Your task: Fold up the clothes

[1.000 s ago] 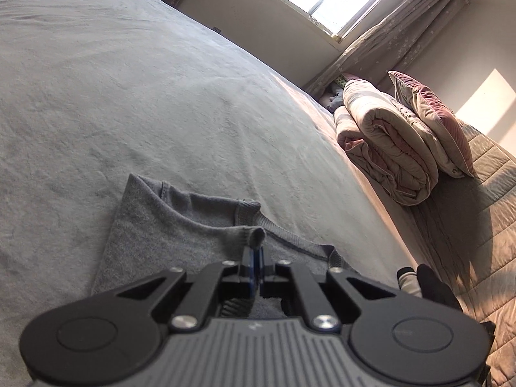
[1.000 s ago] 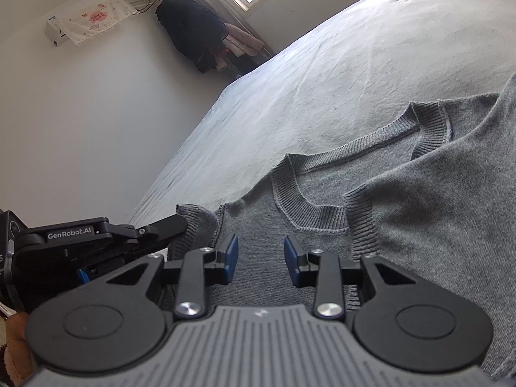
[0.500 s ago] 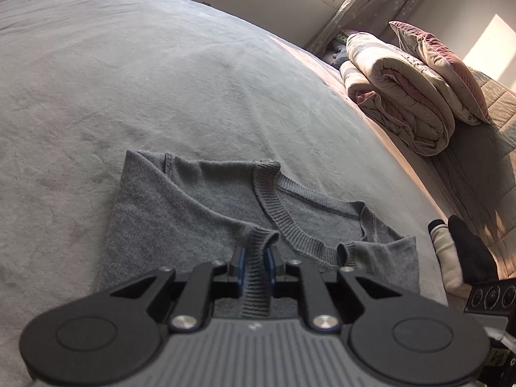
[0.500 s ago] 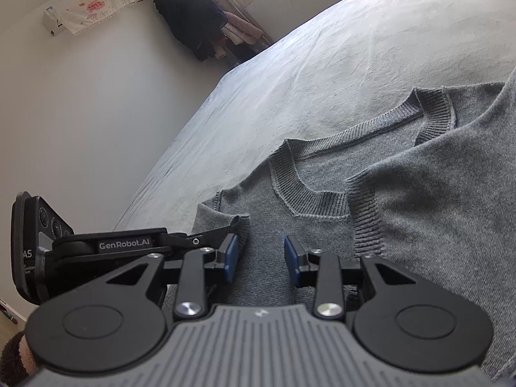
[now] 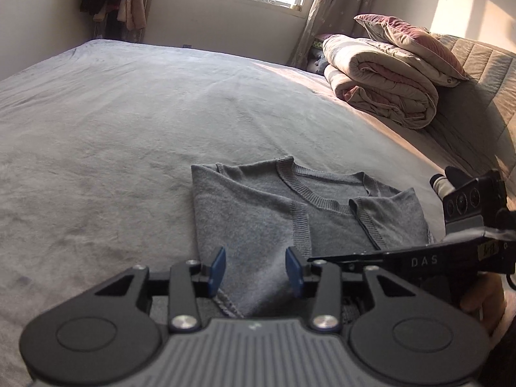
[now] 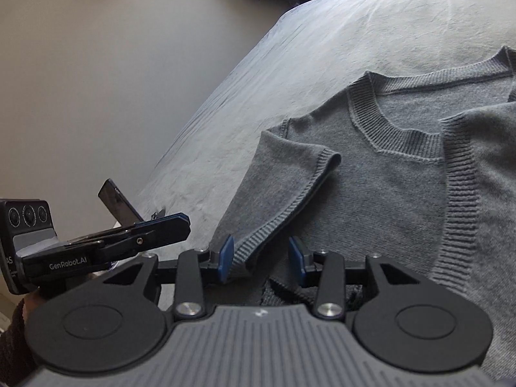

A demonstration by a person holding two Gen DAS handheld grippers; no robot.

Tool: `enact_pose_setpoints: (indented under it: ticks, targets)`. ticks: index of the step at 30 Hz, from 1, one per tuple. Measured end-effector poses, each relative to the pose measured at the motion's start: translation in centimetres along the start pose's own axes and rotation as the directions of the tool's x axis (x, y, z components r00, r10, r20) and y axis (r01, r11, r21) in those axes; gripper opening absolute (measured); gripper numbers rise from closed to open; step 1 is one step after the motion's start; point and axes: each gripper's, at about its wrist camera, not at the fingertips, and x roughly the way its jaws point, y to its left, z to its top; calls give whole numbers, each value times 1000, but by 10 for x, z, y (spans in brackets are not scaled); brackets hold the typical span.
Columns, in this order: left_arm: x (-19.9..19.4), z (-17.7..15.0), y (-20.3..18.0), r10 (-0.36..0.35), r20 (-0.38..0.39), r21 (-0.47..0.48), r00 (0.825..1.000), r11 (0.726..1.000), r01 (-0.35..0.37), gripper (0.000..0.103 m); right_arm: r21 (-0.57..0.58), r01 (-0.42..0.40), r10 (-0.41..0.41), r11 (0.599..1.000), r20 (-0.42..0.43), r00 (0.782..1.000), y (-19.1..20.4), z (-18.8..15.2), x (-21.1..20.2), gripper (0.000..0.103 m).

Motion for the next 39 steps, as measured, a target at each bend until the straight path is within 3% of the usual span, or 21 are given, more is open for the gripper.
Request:
enact_pose_setpoints:
  ticks: [6, 8, 10, 13, 16, 18, 23, 25, 27, 29, 33, 35, 36, 39]
  targets:
    - [-1, -19, -11, -27, 24, 163, 999, 986, 23, 43, -66, 9, -8, 998, 6, 1000, 13, -8, 14, 42]
    - [-3, -23, -18, -35, 28, 244, 999, 969, 27, 46, -48, -7, 7, 999, -9, 1000, 11, -6, 18, 25]
    - [-4, -26, -24, -38, 30, 309, 999, 951, 27, 49, -11, -25, 24, 1000, -24, 999, 6, -4, 21, 15]
    - [-1, -32, -30, -34, 11, 370, 999, 929, 27, 49, 90, -78, 80, 993, -25, 996, -3, -1, 20, 12]
    - [4, -39, -38, 0, 12, 431, 1000, 903, -5, 49, 228, -167, 173, 959, -6, 985, -18, 4, 15, 11]
    - [6, -44, -46, 24, 30, 476, 999, 879, -35, 49, 289, -204, 210, 936, 9, 978, -24, 4, 14, 11]
    - [12, -55, -63, 123, 98, 588, 988, 794, -157, 48, 327, -195, 195, 925, 33, 980, -29, 5, 11, 10]
    - [15, -59, -68, 172, 127, 622, 977, 753, -214, 43, 343, -191, 188, 920, 42, 981, -31, 6, 10, 10]
    - [17, -62, -71, 192, 120, 652, 974, 725, -224, 40, 358, -188, 182, 915, 51, 982, -33, 6, 8, 15]
    - [11, -61, -73, 180, 114, 663, 977, 719, -210, 39, 357, -166, 156, 919, 58, 986, -32, 6, 8, 16]
    - [-3, -55, -71, 92, 63, 653, 994, 750, -111, 39, 293, -51, 32, 955, 68, 997, -23, 8, 11, 18]
    - [-6, -52, -70, 56, 36, 648, 998, 759, -66, 38, 261, 8, -29, 965, 76, 997, -18, 9, 13, 26]
    - [-6, -52, -70, 51, 25, 651, 998, 757, -55, 38, 245, 38, -60, 969, 81, 995, -16, 9, 14, 38]
    - [-3, -56, -63, 42, -9, 644, 999, 765, -26, 38, 199, 129, -151, 972, 99, 984, -8, 10, 16, 40]
